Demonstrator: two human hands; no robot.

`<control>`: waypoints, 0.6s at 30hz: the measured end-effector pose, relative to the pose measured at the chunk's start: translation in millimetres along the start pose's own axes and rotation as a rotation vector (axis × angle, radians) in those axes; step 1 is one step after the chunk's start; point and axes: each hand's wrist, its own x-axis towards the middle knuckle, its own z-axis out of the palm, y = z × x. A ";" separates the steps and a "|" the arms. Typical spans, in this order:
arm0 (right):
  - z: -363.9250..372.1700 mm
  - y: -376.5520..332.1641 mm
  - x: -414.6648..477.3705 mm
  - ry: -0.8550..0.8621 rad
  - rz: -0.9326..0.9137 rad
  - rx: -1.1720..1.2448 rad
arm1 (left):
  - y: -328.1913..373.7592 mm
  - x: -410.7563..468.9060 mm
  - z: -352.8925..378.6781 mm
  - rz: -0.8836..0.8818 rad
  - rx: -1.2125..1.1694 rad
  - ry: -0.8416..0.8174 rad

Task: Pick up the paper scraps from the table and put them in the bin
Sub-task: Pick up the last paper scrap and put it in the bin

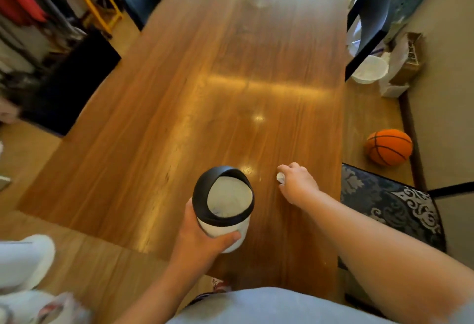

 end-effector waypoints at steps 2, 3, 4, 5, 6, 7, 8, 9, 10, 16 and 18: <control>9.5 0.8 -9.4 0.015 -0.027 -0.005 | -1.1 -0.8 -2.8 -0.010 -0.005 0.007; 14.4 1.9 -16.7 0.028 -0.046 0.003 | -2.2 -0.9 -4.1 -0.011 -0.007 0.009; 18.8 3.5 -25.1 0.042 -0.066 0.009 | -3.5 -0.6 -5.3 -0.011 -0.012 0.011; 22.4 5.2 -34.4 0.054 -0.082 0.010 | -4.7 -0.2 -6.7 -0.009 -0.019 0.009; 25.6 6.9 -44.3 0.067 -0.094 0.003 | -6.2 0.8 -7.9 -0.010 -0.022 0.003; 29.1 8.7 -54.1 0.081 -0.106 -0.013 | -7.7 1.9 -9.1 -0.013 -0.020 -0.003; 32.9 10.6 -64.0 0.095 -0.114 -0.032 | -9.4 3.3 -10.3 -0.016 -0.017 -0.008; 37.4 12.5 -74.4 0.102 -0.110 -0.037 | -11.0 4.8 -11.5 -0.018 -0.016 -0.013; 41.5 13.9 -85.5 0.102 -0.088 -0.011 | -12.1 6.9 -12.3 -0.020 -0.014 -0.016; 23.2 6.5 -131.4 0.085 0.045 0.419 | -13.7 20.3 -12.2 -0.017 -0.058 -0.080; -11.6 -3.4 -137.3 0.157 0.030 0.541 | -12.0 25.1 -10.3 -0.009 -0.078 -0.103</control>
